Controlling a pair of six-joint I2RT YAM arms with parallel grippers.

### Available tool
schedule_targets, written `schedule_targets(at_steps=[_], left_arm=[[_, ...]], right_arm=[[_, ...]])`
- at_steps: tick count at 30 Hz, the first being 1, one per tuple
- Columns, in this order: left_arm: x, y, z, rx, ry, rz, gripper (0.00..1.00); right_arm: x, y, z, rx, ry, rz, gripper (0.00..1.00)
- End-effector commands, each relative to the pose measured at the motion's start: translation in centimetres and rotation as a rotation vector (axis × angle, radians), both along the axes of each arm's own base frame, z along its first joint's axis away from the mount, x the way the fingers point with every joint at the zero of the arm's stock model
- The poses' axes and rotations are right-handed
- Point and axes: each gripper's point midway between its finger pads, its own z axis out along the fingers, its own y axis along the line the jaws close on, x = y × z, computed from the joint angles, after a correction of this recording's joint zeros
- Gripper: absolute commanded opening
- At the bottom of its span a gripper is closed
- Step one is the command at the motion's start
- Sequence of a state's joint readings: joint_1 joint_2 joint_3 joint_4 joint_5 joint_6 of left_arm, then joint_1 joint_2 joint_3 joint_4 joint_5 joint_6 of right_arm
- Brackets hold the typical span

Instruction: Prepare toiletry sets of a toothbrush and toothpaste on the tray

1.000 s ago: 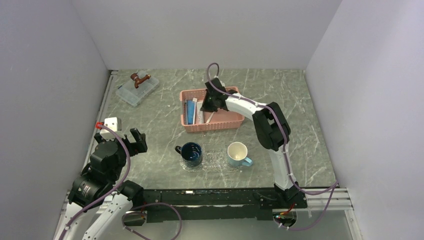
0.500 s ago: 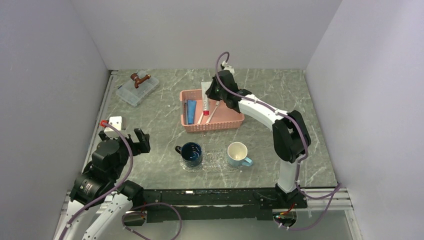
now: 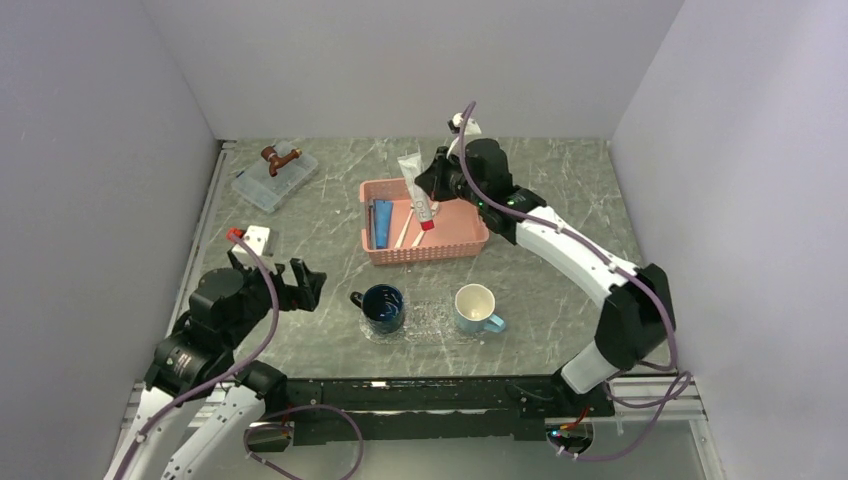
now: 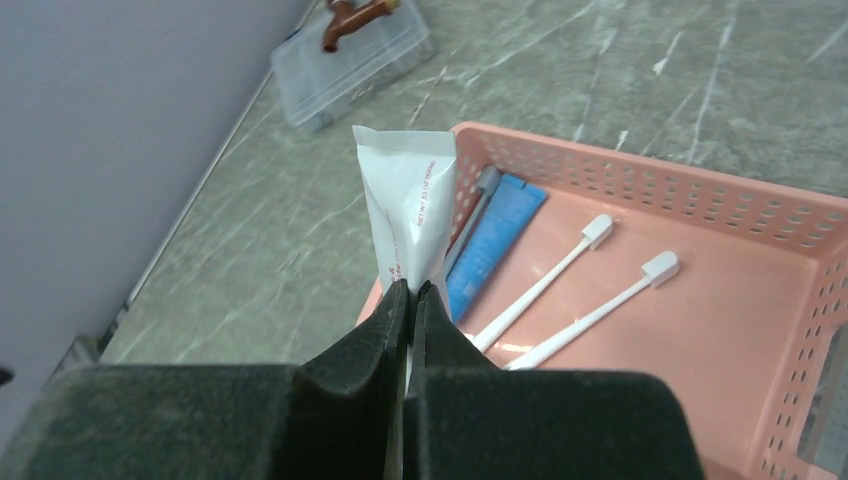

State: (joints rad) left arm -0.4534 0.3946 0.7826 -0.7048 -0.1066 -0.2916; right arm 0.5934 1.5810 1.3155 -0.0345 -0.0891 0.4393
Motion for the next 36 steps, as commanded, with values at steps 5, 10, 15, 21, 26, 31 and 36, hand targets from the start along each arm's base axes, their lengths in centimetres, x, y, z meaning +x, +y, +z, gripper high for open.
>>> schedule_targets(at_steps=[5,10,15,21,26,31,36], left_arm=[[-2.4,-5.8,5.6,-0.080,-0.017,-0.367,0.99],[-3.8,-8.0,7.4,-0.164,0.023,-0.495,0.99],[-4.8,-9.8,7.9,-0.218,0.082,-0.602,0.99],[-6.1,-11.5,7.8,-0.275,0.143,-0.737,0.99],[-6.5,-12.3,7.1,-0.297,0.192,-0.792,0.99],[-7.2,-13.0,6.6,-0.319,0.228,-0.868,0.99],[-7.5,-13.2,6.1,-0.333,0.262,-0.889,0.99]], right_arm=[[-8.5,0.7,3.4,-0.059,-0.075,0.325,0.00],[-13.7,1.1,2.6,-0.128,-0.075,0.491,0.00],[-18.1,1.7,1.8,-0.172,-0.094,0.629,0.00],[-22.5,2.0,2.4,-0.144,-0.113,0.798,0.00],[-25.2,2.2,2.7,-0.119,-0.113,0.912,0.00],[-26.9,3.1,2.8,-0.105,-0.110,0.987,0.00],[-29.1,4.5,3.8,-0.086,-0.156,1.051,0.00]])
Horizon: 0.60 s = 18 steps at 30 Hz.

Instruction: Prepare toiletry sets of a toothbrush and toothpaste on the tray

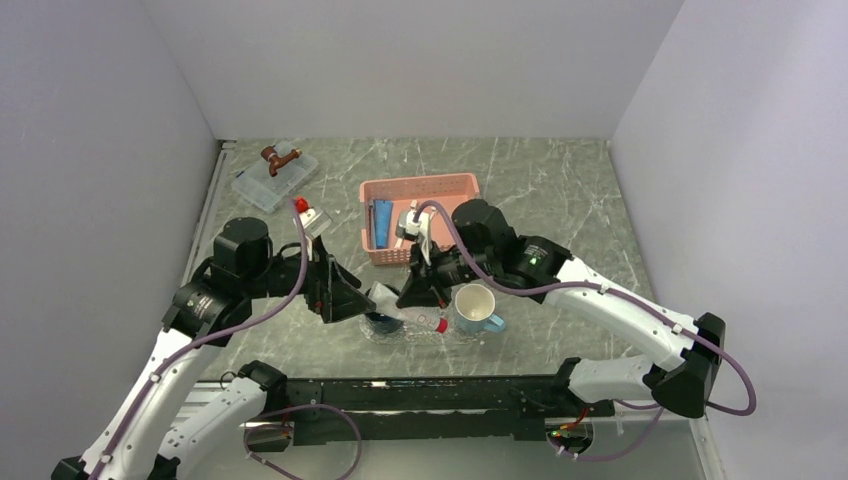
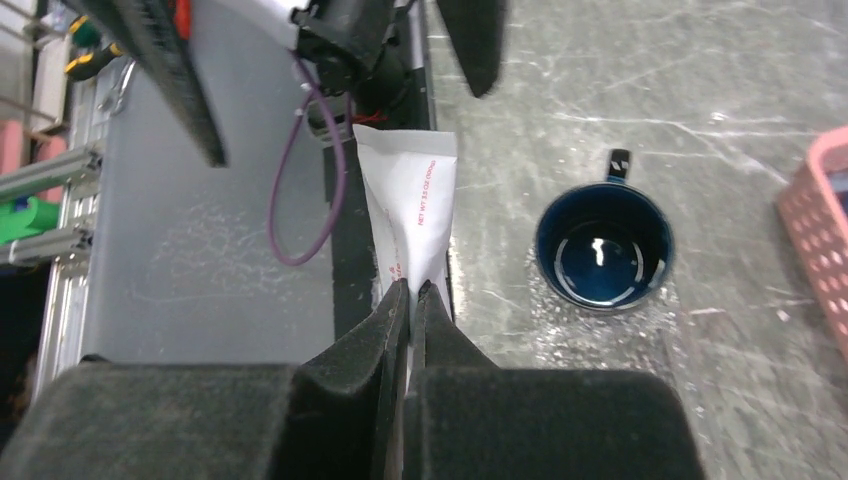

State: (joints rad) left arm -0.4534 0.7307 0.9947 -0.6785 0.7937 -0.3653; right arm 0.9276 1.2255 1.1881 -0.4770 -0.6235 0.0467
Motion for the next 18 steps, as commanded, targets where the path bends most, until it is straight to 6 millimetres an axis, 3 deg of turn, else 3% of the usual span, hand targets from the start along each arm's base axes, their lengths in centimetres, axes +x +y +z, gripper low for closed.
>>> schedule_targets(at_steps=[1,5,18], left_arm=[[-0.9,-0.7,0.8,-0.052,0.003,-0.075,0.99],[-1.6,-1.0,0.5,-0.067,0.039,-0.121,0.94],[-2.7,-0.9,-1.2,-0.040,0.125,-0.176,0.62]], right_arm=[[-2.0,1.6,3.2,0.105,-0.070,0.100,0.00],[-1.8,2.2,3.3,0.092,-0.090,0.085,0.00],[-0.9,3.1,3.8,0.054,-0.186,0.024,0.00]])
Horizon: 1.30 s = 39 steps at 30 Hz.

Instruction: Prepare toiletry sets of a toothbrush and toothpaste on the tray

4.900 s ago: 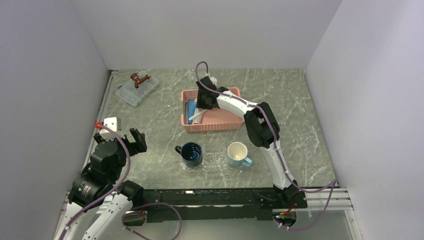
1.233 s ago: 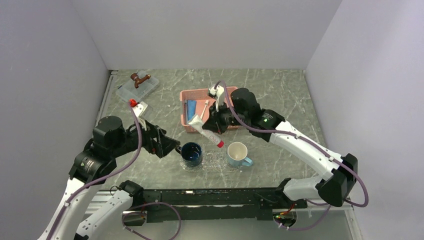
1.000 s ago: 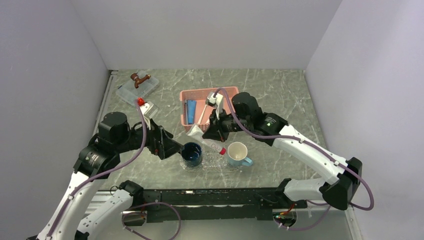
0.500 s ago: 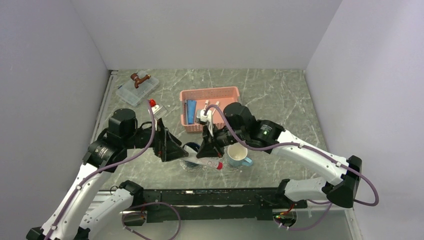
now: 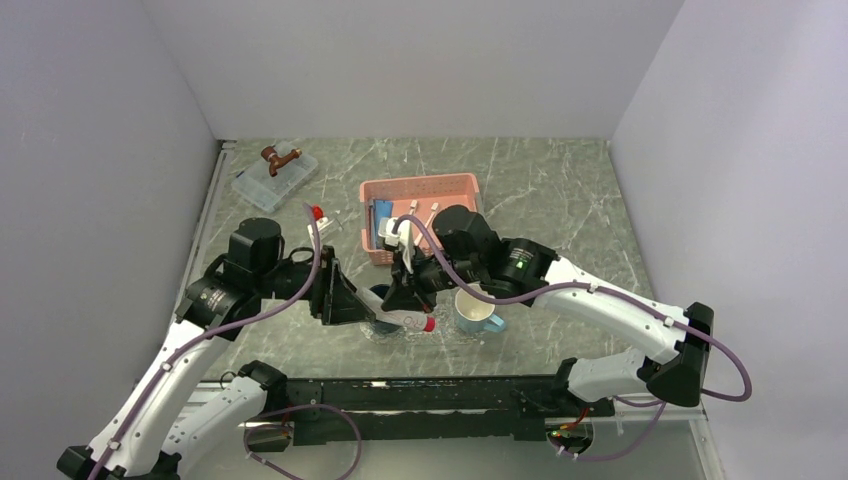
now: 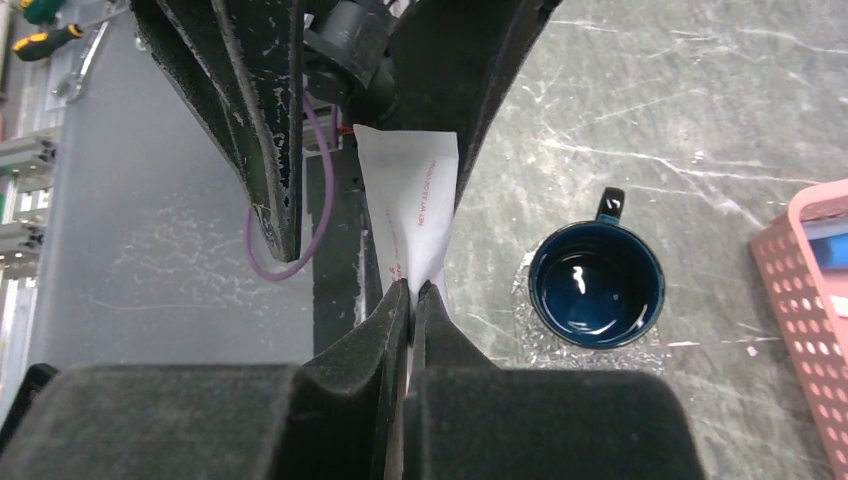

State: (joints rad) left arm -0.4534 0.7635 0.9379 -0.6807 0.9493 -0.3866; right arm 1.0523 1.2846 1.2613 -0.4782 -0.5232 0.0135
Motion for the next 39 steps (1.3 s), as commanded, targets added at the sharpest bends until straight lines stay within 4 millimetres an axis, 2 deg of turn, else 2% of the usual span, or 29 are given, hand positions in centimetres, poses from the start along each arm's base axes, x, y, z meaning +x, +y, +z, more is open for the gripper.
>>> schedule_targets(at_steps=[1,10,18,22,25,27,29,36,39], left_arm=[[-0.7,-0.1,0.4,-0.015,-0.004,-0.043,0.59],[-0.4,-0.2,0.6,-0.018,-0.002,-0.039,0.37],[-0.1,-0.3,0.4,-0.022,0.004,-0.033,0.00],[0.1,-0.4,0.7,-0.030,-0.005,-0.025,0.00],[0.2,-0.4,0.9,-0.032,-0.014,-0.022,0.00],[0.3,-0.4,1.1,-0.029,-0.023,-0.019,0.00],[0.5,-0.4,1.0,-0.021,-0.029,-0.010,0.00],[1.6,-0.3,0.8,0.029,-0.033,0.029,0.00],[2.0,-0.3,1.1,0.059,-0.047,0.049,0.00]], right_arm=[[0.8,0.4,3.3,0.071,-0.113,-0.029,0.00],[0.4,0.4,3.0,0.056,-0.127,-0.031,0.00],[0.0,0.3,3.0,0.058,-0.134,-0.024,0.00],[0.2,0.1,2.7,0.050,-0.136,-0.039,0.01],[0.5,-0.4,2.5,0.041,-0.143,-0.069,0.31],[0.9,-0.9,2.6,0.037,-0.154,-0.100,0.43],[1.3,-1.5,3.0,0.042,-0.166,-0.144,0.50],[3.7,-4.3,4.1,0.029,-0.194,-0.362,0.57],[4.6,-5.4,3.7,0.003,-0.192,-0.444,0.57]])
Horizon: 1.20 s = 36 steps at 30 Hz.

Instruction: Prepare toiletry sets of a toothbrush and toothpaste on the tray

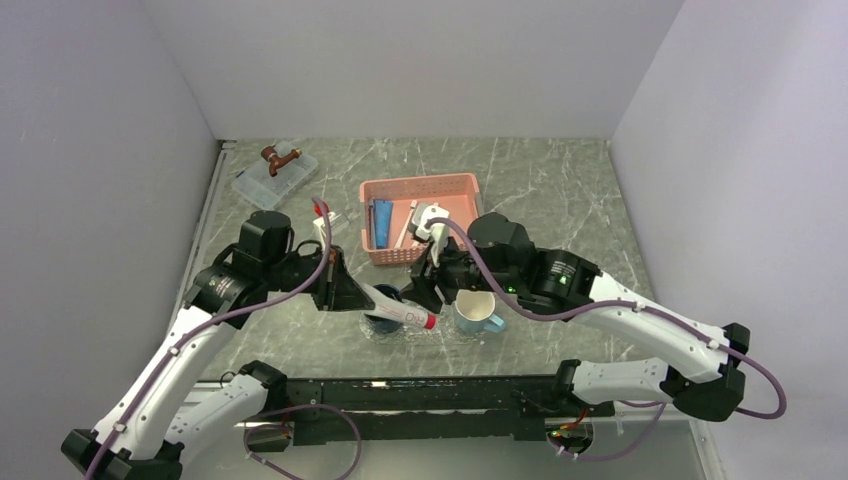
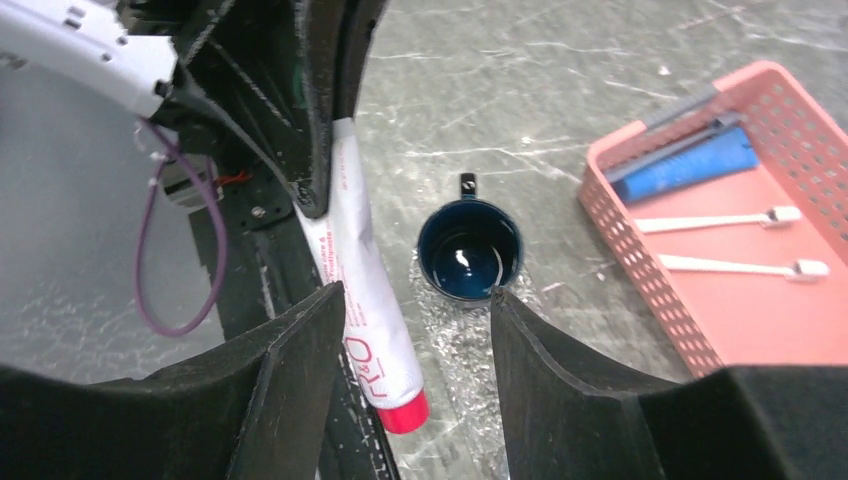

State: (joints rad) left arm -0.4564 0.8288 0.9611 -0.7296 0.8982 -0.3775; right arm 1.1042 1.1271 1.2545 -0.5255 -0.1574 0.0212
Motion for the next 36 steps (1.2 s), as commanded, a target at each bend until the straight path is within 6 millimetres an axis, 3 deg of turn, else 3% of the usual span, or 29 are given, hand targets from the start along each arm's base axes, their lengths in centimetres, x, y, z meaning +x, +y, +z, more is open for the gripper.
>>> schedule_targets(at_steps=[1,5,16,26,36], left_arm=[[1.0,-0.1,2.6,0.012,-0.112,0.018,0.00],[2.0,0.1,2.7,0.116,-0.139,0.077,0.00],[3.3,-1.8,2.7,0.354,-0.205,0.139,0.00],[4.8,-5.1,1.3,0.612,-0.254,0.115,0.00],[7.5,-7.4,-0.6,0.741,-0.276,0.107,0.00]], right_arm=[[2.4,-2.2,0.3,-0.006,-0.010,-0.202,0.58],[4.0,-3.9,-0.6,-0.044,0.016,-0.330,0.59],[8.7,-10.2,-5.0,-0.082,0.169,-0.643,0.57],[10.1,-14.9,-8.7,-0.157,0.202,-0.883,0.58],[9.2,-15.6,-10.4,-0.134,0.242,-0.885,0.58]])
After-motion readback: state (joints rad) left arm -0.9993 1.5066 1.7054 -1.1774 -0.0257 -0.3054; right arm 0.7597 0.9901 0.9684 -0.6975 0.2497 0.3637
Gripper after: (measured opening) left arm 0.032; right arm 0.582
